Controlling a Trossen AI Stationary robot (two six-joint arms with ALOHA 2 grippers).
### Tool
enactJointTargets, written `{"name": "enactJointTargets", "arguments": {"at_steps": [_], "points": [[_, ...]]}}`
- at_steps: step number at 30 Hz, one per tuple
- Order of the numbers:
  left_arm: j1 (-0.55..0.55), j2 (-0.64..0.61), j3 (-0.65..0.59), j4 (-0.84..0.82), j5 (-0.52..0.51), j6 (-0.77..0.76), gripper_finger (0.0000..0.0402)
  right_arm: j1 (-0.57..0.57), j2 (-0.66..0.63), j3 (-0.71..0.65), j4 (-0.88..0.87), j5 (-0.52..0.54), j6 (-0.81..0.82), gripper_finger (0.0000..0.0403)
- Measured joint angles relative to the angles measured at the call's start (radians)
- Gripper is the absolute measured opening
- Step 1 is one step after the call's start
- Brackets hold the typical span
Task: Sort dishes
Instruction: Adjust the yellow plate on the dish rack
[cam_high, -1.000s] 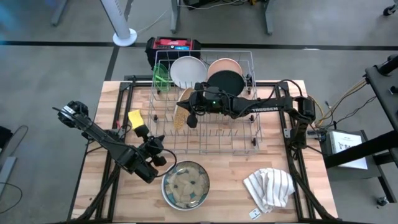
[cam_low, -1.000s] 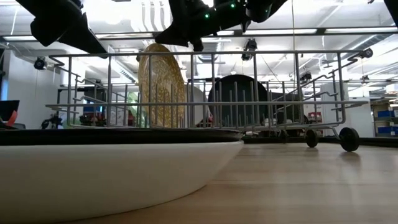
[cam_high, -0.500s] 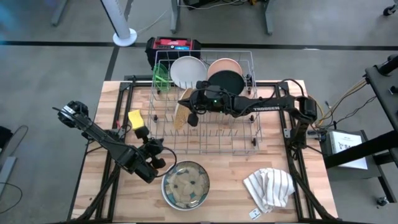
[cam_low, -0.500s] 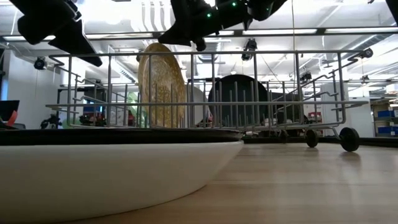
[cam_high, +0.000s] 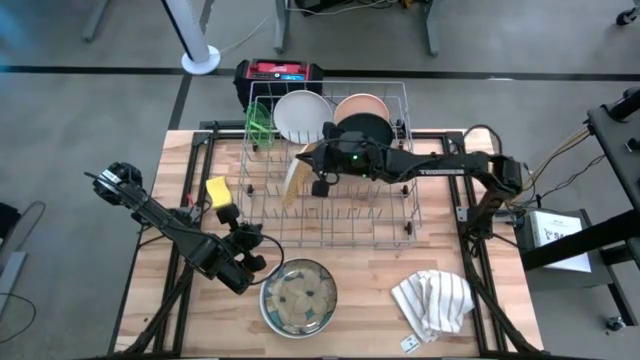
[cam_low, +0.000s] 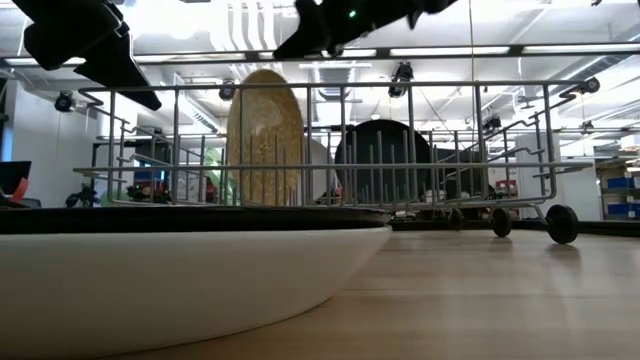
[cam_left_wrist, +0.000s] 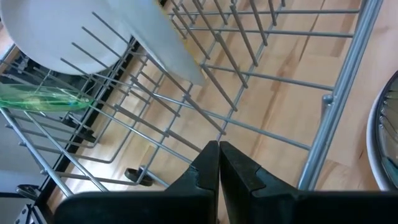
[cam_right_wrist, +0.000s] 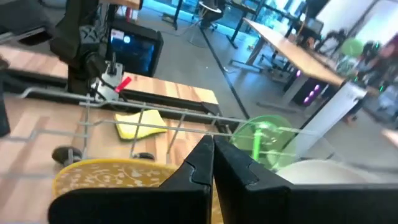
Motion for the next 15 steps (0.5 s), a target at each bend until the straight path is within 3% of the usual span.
{"name": "enactJointTargets", "arguments": {"at_steps": [9,15], "points": [[0.0,0.0,0.0,0.003,0.0,0.0,0.0,0.0,-0.076,0.0,-0.135,-0.019,-0.185,0.0004],[0.0,0.0,0.0,0.007,0.0,0.0,0.0,0.0,-0.109,0.0,-0.304,-0.019,-0.228,0.0043]]}}
